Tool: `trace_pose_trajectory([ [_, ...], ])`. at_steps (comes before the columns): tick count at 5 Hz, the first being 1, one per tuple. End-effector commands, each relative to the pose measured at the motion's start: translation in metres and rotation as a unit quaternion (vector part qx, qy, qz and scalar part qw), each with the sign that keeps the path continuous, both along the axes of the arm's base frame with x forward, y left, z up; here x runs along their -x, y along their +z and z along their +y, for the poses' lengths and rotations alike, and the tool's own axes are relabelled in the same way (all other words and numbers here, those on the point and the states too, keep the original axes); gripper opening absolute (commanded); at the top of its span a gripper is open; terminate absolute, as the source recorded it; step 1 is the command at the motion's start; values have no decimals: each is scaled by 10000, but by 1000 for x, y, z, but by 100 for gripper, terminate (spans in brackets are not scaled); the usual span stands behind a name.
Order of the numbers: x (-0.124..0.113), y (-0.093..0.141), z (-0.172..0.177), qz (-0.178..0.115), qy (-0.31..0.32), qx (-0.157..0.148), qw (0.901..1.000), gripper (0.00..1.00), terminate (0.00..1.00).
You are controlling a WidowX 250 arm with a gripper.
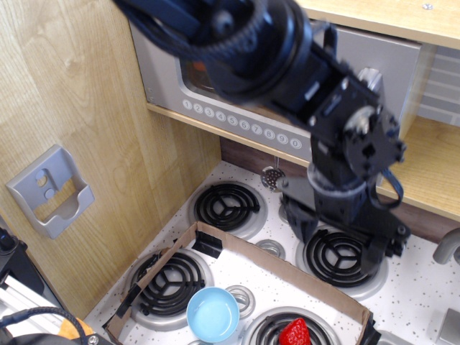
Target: Open microwave
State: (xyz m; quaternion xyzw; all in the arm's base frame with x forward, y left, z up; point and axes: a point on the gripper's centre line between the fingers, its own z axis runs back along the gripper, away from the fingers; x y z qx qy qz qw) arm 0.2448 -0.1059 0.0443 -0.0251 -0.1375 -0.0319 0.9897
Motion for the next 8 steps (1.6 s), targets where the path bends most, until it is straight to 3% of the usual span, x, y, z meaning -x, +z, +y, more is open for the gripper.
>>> trace_pose_trajectory([
  [1, -23, 56, 14, -386, 154, -186, 9990, 100, 0],
  [2, -33, 73, 20, -527, 152, -365, 9978, 100, 0],
  [3, -37, 76, 27, -522, 199, -299, 9980, 100, 0],
  [8, -89, 76, 18, -610, -166, -356, 9974, 100, 0],
])
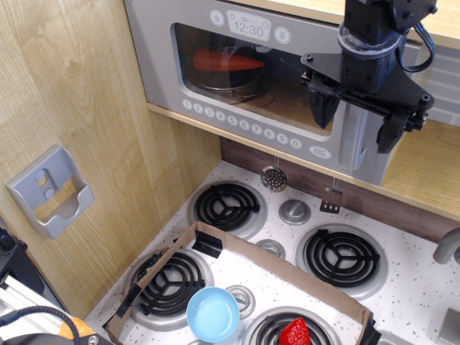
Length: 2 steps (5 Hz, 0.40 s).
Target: Open microwave
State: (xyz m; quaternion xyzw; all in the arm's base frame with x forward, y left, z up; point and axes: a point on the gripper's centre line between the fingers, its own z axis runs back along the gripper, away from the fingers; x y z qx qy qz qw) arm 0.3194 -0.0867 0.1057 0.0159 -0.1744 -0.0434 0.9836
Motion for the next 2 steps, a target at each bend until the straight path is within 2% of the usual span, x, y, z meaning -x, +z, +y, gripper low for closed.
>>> trace_pose_trajectory([
  [1, -22, 15, 3, -233, -195, 48, 9995, 100, 0],
  [2, -24, 14, 7, -210, -162, 6, 9996, 0, 0],
])
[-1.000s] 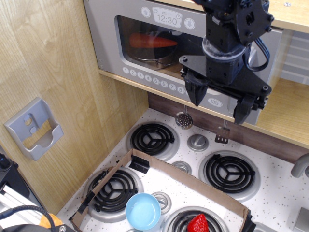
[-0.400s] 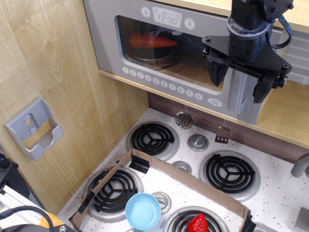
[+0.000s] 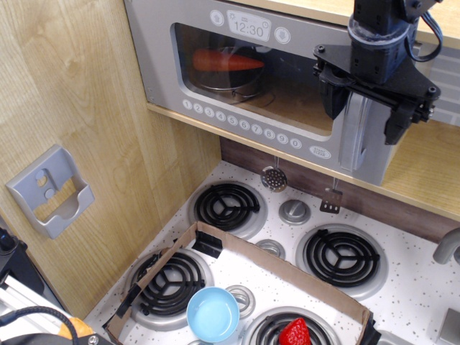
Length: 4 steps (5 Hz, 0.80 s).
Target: Open microwave
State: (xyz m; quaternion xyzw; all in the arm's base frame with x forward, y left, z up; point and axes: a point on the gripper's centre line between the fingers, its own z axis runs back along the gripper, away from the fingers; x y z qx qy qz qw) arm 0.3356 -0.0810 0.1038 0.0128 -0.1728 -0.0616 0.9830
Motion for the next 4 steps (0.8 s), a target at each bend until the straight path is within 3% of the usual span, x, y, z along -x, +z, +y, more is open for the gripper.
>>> trace_pose_trajectory([
  [1, 1, 10, 3, -183, 186, -24, 9997, 0, 0],
  [4, 56, -3, 2, 8, 873, 96, 9961, 0, 0],
])
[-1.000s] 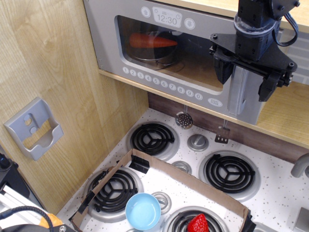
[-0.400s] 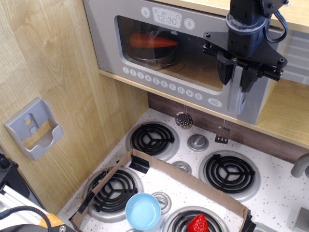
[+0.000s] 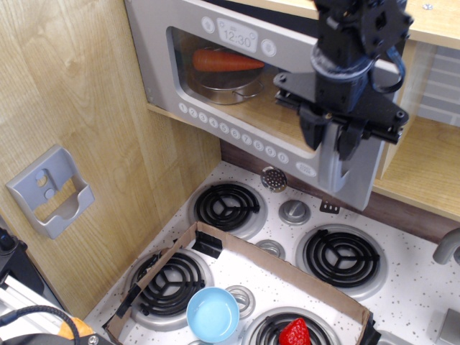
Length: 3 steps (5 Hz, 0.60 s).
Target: Open microwave
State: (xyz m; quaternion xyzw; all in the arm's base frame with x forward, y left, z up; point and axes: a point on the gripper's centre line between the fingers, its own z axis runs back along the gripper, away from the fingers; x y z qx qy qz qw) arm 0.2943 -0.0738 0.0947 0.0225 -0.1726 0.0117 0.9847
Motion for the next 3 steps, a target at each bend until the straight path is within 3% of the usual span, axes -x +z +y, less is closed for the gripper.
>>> trace_pose_trajectory([
  [1, 36, 3, -22, 21, 497, 63, 9987, 100, 0],
  [3, 71, -30, -88, 44, 1292, 460, 9905, 100, 0],
])
